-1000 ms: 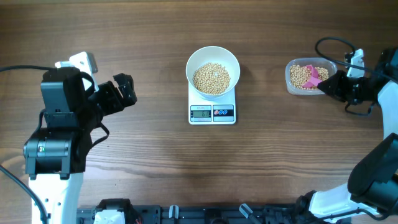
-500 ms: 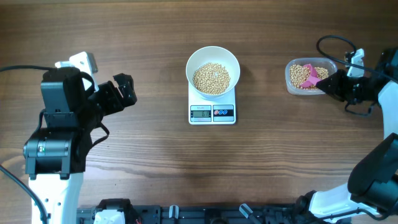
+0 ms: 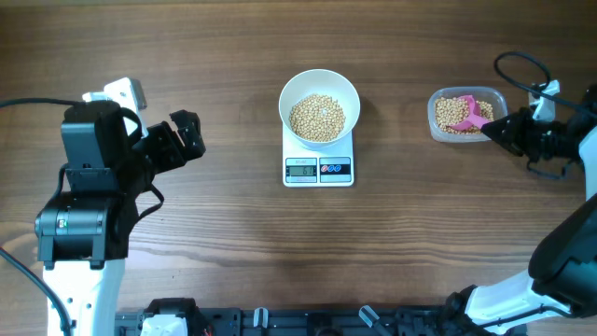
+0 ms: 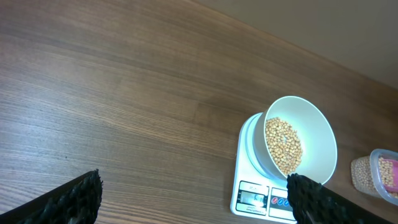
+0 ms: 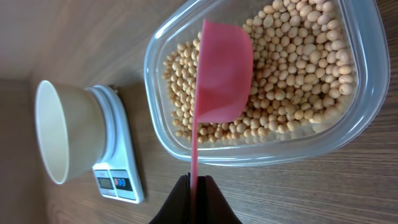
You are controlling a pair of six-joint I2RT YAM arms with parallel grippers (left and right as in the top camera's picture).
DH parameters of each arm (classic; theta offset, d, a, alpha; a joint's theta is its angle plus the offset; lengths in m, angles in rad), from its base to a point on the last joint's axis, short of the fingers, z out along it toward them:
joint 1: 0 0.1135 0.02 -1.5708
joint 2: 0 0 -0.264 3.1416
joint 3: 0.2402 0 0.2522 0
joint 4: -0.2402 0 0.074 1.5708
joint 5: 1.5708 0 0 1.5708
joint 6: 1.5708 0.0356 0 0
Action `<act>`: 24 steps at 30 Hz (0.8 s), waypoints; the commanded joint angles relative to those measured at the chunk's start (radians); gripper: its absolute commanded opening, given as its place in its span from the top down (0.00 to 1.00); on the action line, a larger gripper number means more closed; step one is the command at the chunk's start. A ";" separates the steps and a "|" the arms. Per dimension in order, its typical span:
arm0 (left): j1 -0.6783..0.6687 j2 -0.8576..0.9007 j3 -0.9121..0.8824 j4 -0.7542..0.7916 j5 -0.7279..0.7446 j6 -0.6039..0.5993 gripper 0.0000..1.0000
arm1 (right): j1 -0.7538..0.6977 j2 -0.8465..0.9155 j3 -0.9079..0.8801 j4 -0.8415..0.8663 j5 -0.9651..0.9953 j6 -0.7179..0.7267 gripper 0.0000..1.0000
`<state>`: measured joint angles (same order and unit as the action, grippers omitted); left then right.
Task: Scoop item into bowl and weigh 150g on scale
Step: 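Drag the scoop through the soybeans and lift it filled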
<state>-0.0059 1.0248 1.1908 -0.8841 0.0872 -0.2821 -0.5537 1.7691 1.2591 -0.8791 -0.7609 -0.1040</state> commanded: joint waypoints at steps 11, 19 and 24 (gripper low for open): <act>0.005 0.004 0.019 0.000 -0.010 0.013 0.00 | -0.147 0.021 -0.005 -0.053 -0.170 0.000 0.96; 0.005 0.004 0.019 0.000 -0.010 0.013 0.00 | -0.153 0.021 -0.005 -0.073 -0.270 0.002 0.96; 0.005 0.004 0.019 0.000 -0.010 0.013 0.00 | -0.153 0.021 -0.005 -0.084 -0.274 0.002 0.96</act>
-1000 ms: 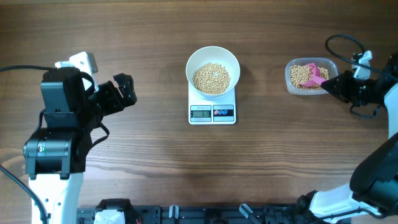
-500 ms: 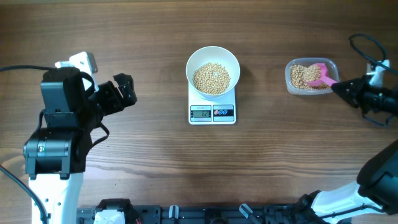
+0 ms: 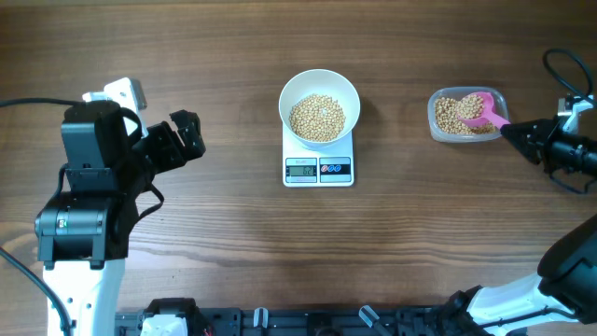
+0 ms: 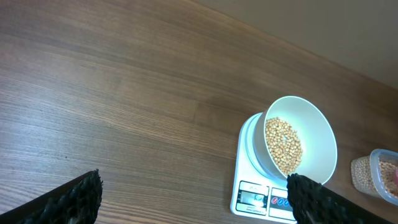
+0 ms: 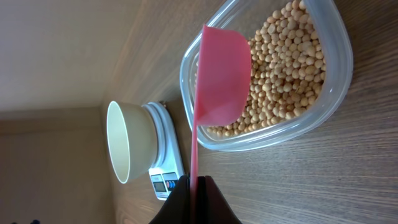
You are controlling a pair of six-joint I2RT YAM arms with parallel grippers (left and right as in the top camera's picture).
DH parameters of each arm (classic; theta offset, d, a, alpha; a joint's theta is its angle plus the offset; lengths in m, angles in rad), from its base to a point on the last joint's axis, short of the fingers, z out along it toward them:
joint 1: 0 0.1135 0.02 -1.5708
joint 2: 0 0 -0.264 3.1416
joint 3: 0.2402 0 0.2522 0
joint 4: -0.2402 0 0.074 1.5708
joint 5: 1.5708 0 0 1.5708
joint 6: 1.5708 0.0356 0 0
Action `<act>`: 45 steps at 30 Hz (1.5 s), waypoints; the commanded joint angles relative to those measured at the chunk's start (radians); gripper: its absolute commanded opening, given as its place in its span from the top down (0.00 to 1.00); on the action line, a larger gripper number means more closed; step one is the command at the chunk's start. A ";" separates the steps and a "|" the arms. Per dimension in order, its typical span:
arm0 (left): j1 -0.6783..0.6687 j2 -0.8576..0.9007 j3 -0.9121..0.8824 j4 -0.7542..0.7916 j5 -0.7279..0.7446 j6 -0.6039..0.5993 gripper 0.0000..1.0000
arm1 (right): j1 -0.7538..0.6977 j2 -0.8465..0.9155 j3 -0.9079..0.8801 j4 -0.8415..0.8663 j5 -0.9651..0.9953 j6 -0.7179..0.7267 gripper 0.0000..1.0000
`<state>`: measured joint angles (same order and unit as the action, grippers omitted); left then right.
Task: Scoop item into bowl and weigh 150g on scale
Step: 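Drag the scoop through the soybeans and lift it filled, then carry the filled scoop left over the white bowl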
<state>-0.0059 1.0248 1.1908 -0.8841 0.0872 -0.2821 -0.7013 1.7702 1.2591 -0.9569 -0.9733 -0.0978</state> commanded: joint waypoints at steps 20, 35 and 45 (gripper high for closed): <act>0.005 0.004 0.019 0.000 -0.010 0.013 0.00 | 0.061 0.015 -0.004 -0.058 -0.419 -0.003 0.96; 0.005 0.004 0.019 0.000 -0.010 0.013 0.00 | 0.496 -0.121 0.047 0.223 -0.144 0.320 0.96; 0.005 0.004 0.019 0.000 -0.010 0.013 0.00 | 0.747 -0.155 0.056 0.300 0.246 0.227 0.96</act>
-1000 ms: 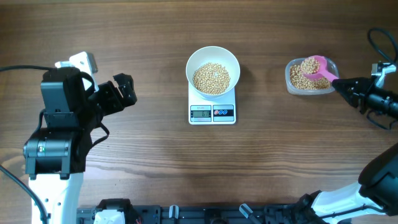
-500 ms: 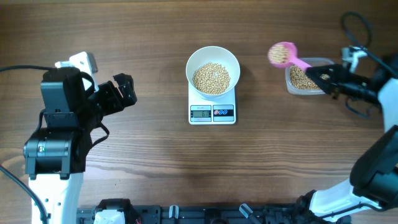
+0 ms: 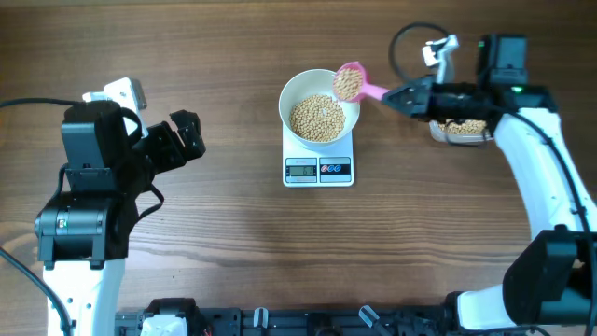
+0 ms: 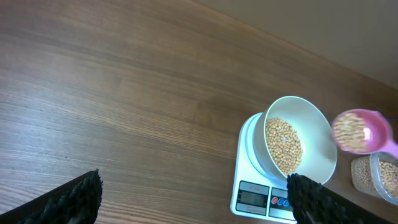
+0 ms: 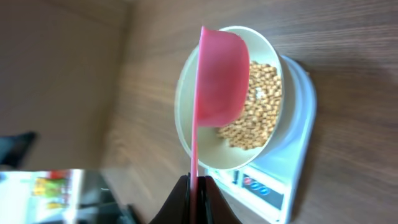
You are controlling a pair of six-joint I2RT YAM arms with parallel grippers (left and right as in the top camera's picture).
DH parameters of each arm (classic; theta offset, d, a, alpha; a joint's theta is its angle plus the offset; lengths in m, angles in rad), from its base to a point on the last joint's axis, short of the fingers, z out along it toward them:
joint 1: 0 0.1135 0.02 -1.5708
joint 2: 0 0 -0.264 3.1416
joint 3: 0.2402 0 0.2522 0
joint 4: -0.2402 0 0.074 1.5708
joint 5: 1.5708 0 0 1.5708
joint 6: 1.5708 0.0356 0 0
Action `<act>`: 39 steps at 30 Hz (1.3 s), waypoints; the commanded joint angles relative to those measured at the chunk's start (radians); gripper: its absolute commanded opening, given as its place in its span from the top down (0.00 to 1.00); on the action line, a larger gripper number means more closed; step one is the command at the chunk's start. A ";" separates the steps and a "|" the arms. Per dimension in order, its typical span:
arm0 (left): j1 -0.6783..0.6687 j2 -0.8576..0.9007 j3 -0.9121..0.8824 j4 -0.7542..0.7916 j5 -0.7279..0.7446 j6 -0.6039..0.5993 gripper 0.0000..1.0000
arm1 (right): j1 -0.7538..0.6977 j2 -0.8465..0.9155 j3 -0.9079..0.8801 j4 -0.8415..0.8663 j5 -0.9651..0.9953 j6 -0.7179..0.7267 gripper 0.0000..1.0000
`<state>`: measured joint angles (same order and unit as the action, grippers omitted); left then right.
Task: Scoop item into bowl and weigh 150g on scale
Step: 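Carry the filled scoop left over the white bowl, then tilt the scoop with the right gripper to pour soybeans into bowl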
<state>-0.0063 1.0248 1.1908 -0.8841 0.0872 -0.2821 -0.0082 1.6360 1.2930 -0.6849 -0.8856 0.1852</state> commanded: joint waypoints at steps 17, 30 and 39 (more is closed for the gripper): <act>0.005 0.004 0.019 0.000 -0.010 0.013 0.00 | 0.287 -0.043 0.022 0.170 0.483 -0.294 0.96; 0.005 0.004 0.019 0.000 -0.010 0.013 0.00 | 0.410 -0.066 0.022 0.170 0.721 -0.432 0.96; 0.005 0.004 0.019 0.000 -0.010 0.013 0.00 | 0.485 -0.066 0.022 0.175 0.866 -0.548 0.96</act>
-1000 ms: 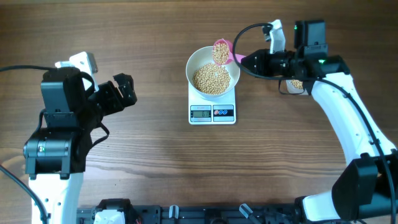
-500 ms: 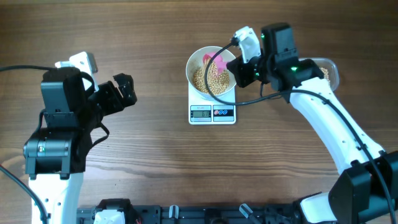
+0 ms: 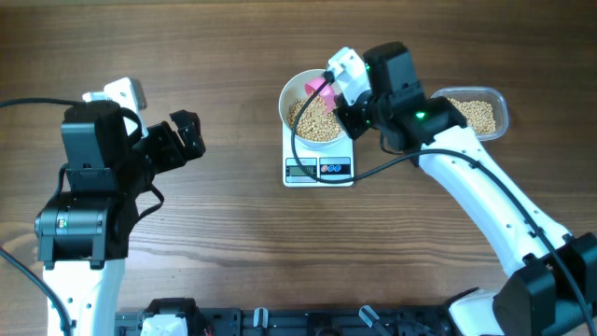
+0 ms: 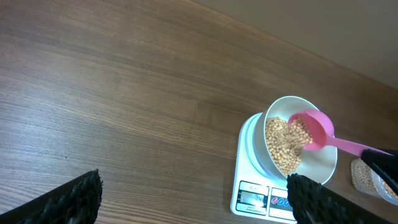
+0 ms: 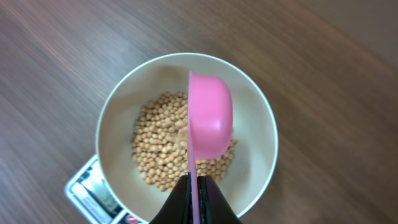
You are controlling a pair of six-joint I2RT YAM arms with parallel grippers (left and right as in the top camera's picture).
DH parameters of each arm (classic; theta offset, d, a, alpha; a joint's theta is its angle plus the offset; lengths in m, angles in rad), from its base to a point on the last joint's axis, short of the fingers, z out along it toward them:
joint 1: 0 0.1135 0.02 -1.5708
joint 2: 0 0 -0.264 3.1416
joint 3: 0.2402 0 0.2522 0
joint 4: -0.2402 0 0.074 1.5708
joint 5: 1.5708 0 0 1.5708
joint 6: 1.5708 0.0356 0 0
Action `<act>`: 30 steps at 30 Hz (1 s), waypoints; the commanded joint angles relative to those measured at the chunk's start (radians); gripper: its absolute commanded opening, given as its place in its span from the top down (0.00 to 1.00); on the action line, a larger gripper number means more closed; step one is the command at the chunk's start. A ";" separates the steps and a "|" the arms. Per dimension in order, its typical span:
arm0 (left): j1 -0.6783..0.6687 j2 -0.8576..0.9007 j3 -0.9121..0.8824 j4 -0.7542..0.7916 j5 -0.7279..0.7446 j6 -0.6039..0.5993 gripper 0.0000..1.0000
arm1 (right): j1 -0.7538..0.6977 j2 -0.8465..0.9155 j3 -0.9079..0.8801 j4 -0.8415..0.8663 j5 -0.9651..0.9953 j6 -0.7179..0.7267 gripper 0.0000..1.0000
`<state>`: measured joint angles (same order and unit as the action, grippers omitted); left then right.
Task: Scoop item into bowl and weigh 150g on scale
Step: 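Tilt the scoop with the right gripper to pour soybeans into bowl, then move the empty scoop right back to the soybean tub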
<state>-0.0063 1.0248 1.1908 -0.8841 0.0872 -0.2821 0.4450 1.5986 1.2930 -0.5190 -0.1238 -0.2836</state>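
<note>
A white bowl [image 3: 297, 90] of soybeans [image 5: 158, 149] stands on a small white digital scale [image 3: 319, 169]. My right gripper [image 5: 198, 180] is shut on the handle of a pink scoop [image 5: 210, 121], which is tipped on its side over the bowl, beans spilling from it in the left wrist view [image 4: 310, 129]. The right arm reaches in from the right, above the bowl. A clear tub of soybeans [image 3: 478, 110] sits at the far right. My left gripper [image 3: 187, 138] hangs open far to the left, empty.
Brown wooden table [image 3: 233, 243] all around. The scale's display [image 4: 252, 198] faces the front edge. The right arm's body [image 3: 466, 187] spans the space between tub and scale. The left arm's base [image 3: 84, 205] stands at the left edge.
The right gripper has moved further over the bowl and the scoop is now turned on its side, with beans pouring out. The left arm has not moved.
The scoop sat in the tub's beans with my right gripper shut on its handle, then drew back a little. Later it was held full of beans beside the bowl's rim. Now it is tipped over the bowl.
</note>
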 commanded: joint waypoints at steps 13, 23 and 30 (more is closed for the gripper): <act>0.005 0.004 0.019 0.000 -0.010 0.013 0.00 | 0.130 -0.028 0.022 0.011 0.316 -0.173 0.96; 0.005 0.004 0.019 0.000 -0.010 0.013 0.00 | 0.149 -0.044 0.022 0.027 0.063 0.116 0.96; 0.005 0.004 0.019 0.000 -0.010 0.013 0.00 | 0.047 -0.156 0.022 0.085 -0.036 0.291 0.96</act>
<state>-0.0063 1.0248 1.1908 -0.8841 0.0872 -0.2821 0.5697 1.5391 1.2930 -0.4580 -0.0566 -0.0967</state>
